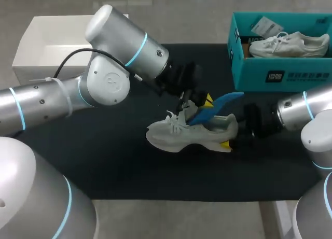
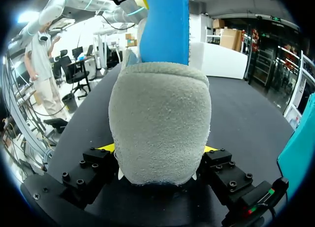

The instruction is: Take the shoe out of the shoebox, open the shoe tongue, remove and reinsert the insole, then place the shoe into the shoebox

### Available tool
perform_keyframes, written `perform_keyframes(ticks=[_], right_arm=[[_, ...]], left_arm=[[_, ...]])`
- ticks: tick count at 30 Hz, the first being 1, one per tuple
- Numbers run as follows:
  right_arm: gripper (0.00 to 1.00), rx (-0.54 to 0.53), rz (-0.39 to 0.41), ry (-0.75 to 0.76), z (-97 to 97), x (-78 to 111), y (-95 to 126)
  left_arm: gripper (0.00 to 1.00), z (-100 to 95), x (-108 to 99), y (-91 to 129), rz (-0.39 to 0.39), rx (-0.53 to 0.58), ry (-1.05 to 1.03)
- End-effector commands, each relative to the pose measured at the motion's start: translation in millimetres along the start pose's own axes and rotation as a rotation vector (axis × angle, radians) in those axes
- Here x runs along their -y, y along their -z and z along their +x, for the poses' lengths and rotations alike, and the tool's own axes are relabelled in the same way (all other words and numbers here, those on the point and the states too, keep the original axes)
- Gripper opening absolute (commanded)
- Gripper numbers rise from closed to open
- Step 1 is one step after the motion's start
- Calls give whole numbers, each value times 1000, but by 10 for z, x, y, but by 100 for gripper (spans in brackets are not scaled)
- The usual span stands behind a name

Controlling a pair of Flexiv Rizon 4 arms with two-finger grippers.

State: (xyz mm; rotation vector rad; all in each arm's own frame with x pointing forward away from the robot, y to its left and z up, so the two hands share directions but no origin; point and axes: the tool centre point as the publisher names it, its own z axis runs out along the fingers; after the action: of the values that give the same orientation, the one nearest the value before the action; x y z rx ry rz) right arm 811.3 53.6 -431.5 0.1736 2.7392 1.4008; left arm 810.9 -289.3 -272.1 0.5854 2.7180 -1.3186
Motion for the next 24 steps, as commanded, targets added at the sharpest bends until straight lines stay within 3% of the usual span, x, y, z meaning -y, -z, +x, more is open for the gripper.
perform_keyframes(ticks=[1,10,18,24], right_arm=[[0,2,3,-1,18,33,-56],[0,2,3,-1,18,33,-56],[0,2,3,-1,18,33,-56],[0,2,3,-1,18,33,-56]], left_arm=[[0,-100,163,-14,75,0,-39],[0,-175,778,397,281,60,-182],[0,-232,1199,643,354,48,-231],[0,-232,1199,643,354,48,-231]])
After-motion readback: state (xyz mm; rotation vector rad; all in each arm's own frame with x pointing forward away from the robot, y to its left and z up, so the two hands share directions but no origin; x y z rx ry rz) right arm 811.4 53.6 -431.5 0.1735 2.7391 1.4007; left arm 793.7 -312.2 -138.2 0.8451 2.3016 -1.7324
